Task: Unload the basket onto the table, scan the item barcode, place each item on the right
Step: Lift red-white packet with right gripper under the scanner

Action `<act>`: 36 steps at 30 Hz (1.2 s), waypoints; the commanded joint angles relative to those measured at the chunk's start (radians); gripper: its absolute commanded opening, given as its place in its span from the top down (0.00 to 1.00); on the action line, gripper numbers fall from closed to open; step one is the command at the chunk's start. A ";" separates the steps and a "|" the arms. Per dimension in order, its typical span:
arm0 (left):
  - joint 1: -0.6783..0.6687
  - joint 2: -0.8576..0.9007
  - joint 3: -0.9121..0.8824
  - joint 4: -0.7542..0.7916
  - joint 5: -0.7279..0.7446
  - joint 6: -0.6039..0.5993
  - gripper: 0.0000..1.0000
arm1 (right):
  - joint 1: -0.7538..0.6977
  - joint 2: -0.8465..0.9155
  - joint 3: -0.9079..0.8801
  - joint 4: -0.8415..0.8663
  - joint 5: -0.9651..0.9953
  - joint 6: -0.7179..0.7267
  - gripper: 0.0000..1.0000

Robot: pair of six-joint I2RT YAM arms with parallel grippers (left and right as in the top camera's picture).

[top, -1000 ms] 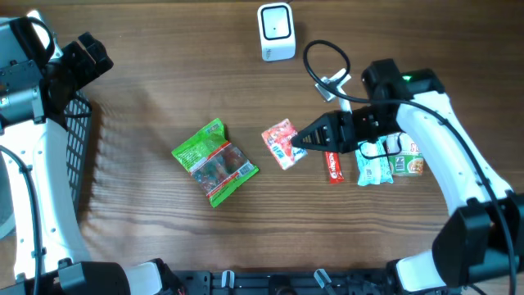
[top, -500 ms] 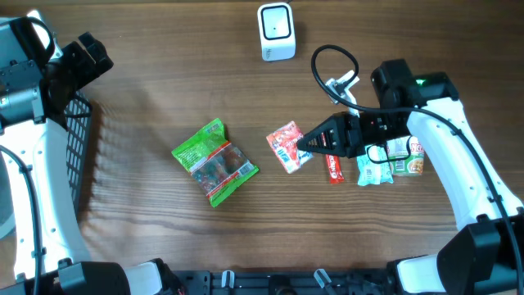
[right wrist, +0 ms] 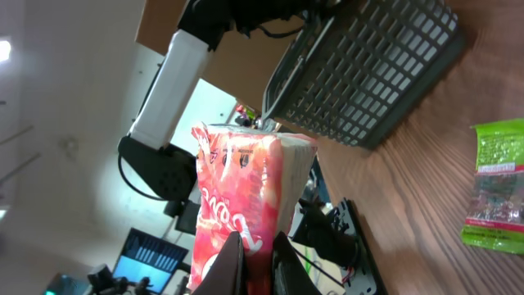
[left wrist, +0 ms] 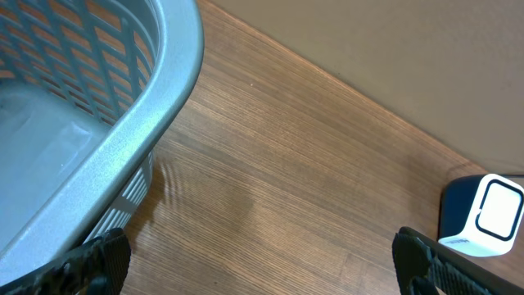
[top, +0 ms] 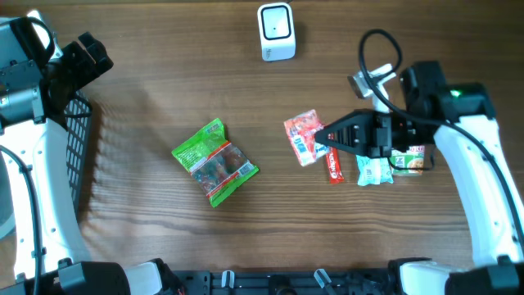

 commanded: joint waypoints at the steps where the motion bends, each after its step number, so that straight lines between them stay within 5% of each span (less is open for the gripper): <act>1: 0.002 -0.003 0.013 0.002 0.008 -0.002 0.00 | -0.009 -0.042 0.004 0.002 -0.044 0.032 0.96; 7: 0.002 -0.003 0.013 0.002 0.008 -0.002 0.00 | -0.009 -0.042 0.000 0.101 0.295 0.160 0.96; 14: 0.002 -0.003 0.013 0.002 0.008 -0.002 0.00 | 0.119 -0.042 -0.001 0.274 1.260 0.564 0.96; 18: 0.002 -0.003 0.013 0.002 0.008 -0.002 0.00 | 0.285 -0.042 0.004 0.372 1.713 0.653 0.96; 23: 0.002 -0.003 0.013 0.002 0.008 -0.002 0.00 | 0.295 -0.016 0.156 0.415 1.773 0.669 0.96; 29: 0.002 -0.003 0.013 0.002 0.008 -0.002 0.00 | 0.296 0.410 0.939 0.079 1.889 0.599 0.96; 36: 0.002 -0.003 0.013 0.002 0.008 -0.002 0.00 | 0.339 0.716 1.007 0.351 1.952 0.512 0.96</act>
